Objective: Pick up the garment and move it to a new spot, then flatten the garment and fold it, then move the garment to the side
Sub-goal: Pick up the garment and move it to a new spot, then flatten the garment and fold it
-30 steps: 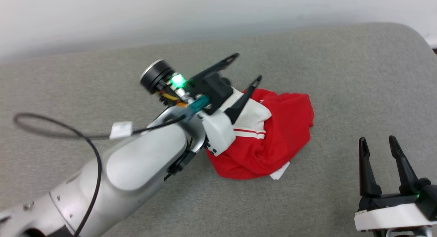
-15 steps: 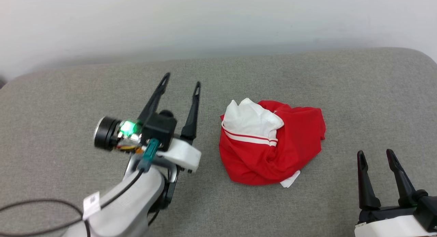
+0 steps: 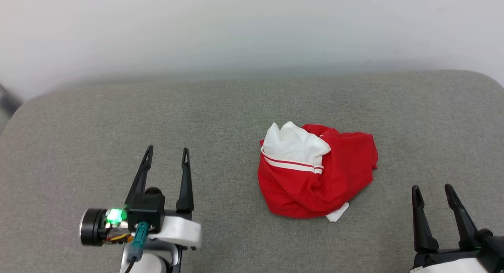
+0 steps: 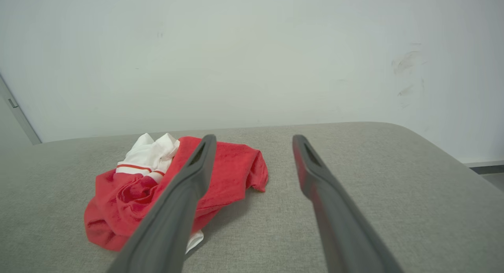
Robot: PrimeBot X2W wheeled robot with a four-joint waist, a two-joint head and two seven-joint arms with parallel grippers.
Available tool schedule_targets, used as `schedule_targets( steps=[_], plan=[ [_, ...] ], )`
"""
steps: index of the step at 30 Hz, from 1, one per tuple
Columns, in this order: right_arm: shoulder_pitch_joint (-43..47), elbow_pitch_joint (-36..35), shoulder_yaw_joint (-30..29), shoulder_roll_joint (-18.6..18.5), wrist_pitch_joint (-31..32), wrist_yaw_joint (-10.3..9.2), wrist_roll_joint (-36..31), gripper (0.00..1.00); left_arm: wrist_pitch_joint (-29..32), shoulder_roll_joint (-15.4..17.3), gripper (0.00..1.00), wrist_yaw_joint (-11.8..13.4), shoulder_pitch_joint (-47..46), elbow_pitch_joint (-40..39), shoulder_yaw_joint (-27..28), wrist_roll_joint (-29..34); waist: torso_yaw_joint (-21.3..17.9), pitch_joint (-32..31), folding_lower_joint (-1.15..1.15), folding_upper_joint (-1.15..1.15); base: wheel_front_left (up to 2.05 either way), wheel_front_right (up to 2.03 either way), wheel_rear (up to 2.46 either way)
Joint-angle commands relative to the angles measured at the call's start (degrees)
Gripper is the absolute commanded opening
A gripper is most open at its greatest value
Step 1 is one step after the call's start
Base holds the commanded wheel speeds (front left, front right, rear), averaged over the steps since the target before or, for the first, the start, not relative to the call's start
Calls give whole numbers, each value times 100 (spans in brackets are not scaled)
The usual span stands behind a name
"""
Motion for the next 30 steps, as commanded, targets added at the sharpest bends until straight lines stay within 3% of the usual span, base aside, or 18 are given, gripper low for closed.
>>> schedule_targets(
  steps=[1, 18, 19, 30],
  plan=[
    [76, 9, 3, 8, -12, -4, 27, 100, -14, -91, 100, -120, 275, -27, 214, 129, 14, -37, 0, 0, 0, 0, 0],
    [302, 13, 15, 8, -12, -4, 47, 100, -15, -794, 100, -1102, 1414, 0, 1421, 860, 115, -224, 0, 0, 0, 0, 0],
    [339, 17, 18, 8, -12, -4, 59, 100, -15, -897, 100, -1255, 1516, 33, 1545, 964, 131, -247, 0, 0, 0, 0, 0],
    [419, 28, 55, 8, -12, -4, 149, 100, -15, -1240, 100, -1659, 1756, 116, 1992, 1267, 179, -316, 0, 0, 0, 0, 0]
  ],
)
